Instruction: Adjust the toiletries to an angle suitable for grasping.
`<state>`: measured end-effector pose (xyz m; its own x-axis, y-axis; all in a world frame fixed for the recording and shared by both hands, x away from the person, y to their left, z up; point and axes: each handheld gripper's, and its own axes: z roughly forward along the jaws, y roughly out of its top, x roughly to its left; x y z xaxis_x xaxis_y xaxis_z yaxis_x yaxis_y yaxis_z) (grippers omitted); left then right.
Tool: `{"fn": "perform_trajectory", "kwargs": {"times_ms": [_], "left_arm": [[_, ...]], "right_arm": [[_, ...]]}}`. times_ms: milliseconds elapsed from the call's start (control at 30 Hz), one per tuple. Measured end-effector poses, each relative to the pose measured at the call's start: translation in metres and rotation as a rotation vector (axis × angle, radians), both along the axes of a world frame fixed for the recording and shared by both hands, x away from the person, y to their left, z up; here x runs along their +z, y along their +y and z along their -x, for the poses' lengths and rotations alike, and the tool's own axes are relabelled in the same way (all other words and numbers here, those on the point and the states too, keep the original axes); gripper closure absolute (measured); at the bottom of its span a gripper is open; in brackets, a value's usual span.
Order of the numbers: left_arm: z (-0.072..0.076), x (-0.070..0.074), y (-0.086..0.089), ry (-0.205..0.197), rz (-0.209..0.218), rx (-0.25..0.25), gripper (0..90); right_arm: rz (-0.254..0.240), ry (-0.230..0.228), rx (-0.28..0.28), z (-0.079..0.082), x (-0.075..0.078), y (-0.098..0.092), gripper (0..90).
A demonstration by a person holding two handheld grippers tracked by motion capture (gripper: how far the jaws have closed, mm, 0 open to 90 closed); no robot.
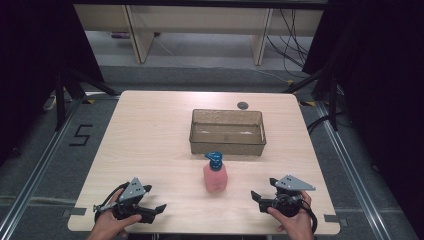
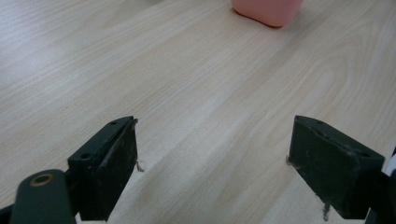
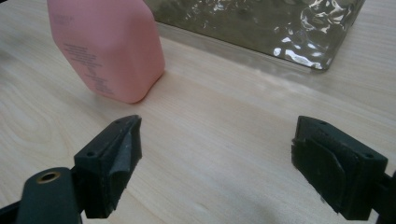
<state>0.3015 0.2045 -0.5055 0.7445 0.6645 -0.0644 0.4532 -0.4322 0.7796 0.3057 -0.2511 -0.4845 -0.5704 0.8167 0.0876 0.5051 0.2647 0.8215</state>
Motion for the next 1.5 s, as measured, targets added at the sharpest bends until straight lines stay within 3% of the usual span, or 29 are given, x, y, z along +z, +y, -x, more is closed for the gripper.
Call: {"fn": "perform_trajectory", "kwargs": {"times_ms": [167, 200, 333, 367, 533, 567, 600, 633, 667, 733, 800, 867, 900, 967, 1000, 1033, 1067, 1100, 1167, 1200, 1300, 1500], "left_arm": [[0.000, -0.001, -0.001, 0.001, 0.022, 0.013, 14.9], [0.000, 0.000, 0.000, 0.001, 0.001, 0.000, 14.9], [0.000, 0.000, 0.000, 0.002, 0.003, 0.000, 14.9], [0.000, 0.000, 0.000, 0.003, 0.003, 0.000, 14.9], [0.000, -0.001, -0.001, 0.011, 0.020, 0.006, 14.9], [0.000, -0.001, -0.001, 0.010, 0.022, 0.008, 14.9], [0.000, -0.001, -0.001, 0.010, 0.022, 0.008, 14.9], [0.000, -0.002, -0.002, 0.002, 0.027, 0.014, 14.9], [0.000, -0.001, -0.001, 0.012, 0.027, 0.010, 14.9], [0.000, -0.002, -0.002, 0.002, 0.028, 0.014, 14.9], [0.000, -0.001, 0.000, 0.006, 0.002, 0.000, 14.9], [0.000, -0.001, -0.001, 0.012, 0.015, 0.002, 14.9], [0.000, -0.001, -0.001, 0.012, 0.015, 0.002, 14.9], [0.000, -0.002, -0.001, 0.009, 0.017, 0.008, 14.9], [0.000, -0.002, -0.001, 0.009, 0.016, 0.008, 14.9], [0.000, -0.002, -0.001, 0.009, 0.016, 0.008, 14.9], [0.000, -0.002, -0.001, 0.008, 0.014, 0.008, 14.9], [0.000, -0.002, -0.001, 0.008, 0.015, 0.009, 14.9], [0.000, -0.002, -0.001, 0.009, 0.016, 0.009, 14.9], [0.000, -0.002, -0.001, 0.010, 0.016, 0.009, 14.9], [0.000, -0.002, -0.001, 0.010, 0.015, 0.008, 14.9], [-0.001, -0.002, 0.000, 0.007, -0.004, 0.006, 14.9]], "right_arm": [[-0.020, -0.003, -0.012, 0.000, 0.001, -0.001, 17.2], [-0.030, -0.007, -0.012, 0.000, 0.001, -0.001, 17.3], [-0.076, 0.008, -0.014, 0.000, 0.002, 0.000, 17.6], [-0.070, -0.015, -0.014, -0.001, 0.002, 0.000, 17.8], [-0.075, -0.024, -0.002, 0.000, 0.004, 0.002, 19.6], [-0.101, -0.008, -0.003, 0.001, 0.004, 0.007, 19.8], [-0.101, -0.008, -0.003, 0.001, 0.004, 0.007, 19.8], [-0.078, -0.038, 0.017, -0.001, 0.004, 0.005, 19.9], [-0.109, -0.025, 0.011, 0.001, 0.005, 0.008, 20.1], [-0.104, -0.029, 0.018, 0.000, 0.005, 0.008, 20.2], [-0.103, -0.041, 0.017, 0.001, 0.007, 0.010, 20.7], [-0.103, -0.059, 0.037, -0.001, 0.008, 0.011, 20.9], [-0.120, -0.019, 0.024, 0.001, 0.010, 0.013, 21.0], [-0.118, -0.067, 0.044, -0.002, 0.010, 0.015, 21.3], [-0.129, -0.042, 0.025, 0.000, 0.011, 0.017, 21.5], [-0.100, -0.090, 0.050, -0.003, 0.011, 0.016, 21.6], [-0.122, -0.059, 0.042, -0.001, 0.013, 0.018, 21.6], [-0.107, -0.097, 0.051, -0.003, 0.012, 0.018, 21.6], [-0.122, -0.082, 0.050, -0.002, 0.015, 0.020, 21.6], [-0.102, -0.098, 0.058, -0.003, 0.017, 0.020, 21.6], [-0.103, -0.105, 0.069, -0.004, 0.019, 0.023, 21.6], [-0.135, -0.087, 0.090, -0.003, 0.026, 0.031, 21.1]]}}
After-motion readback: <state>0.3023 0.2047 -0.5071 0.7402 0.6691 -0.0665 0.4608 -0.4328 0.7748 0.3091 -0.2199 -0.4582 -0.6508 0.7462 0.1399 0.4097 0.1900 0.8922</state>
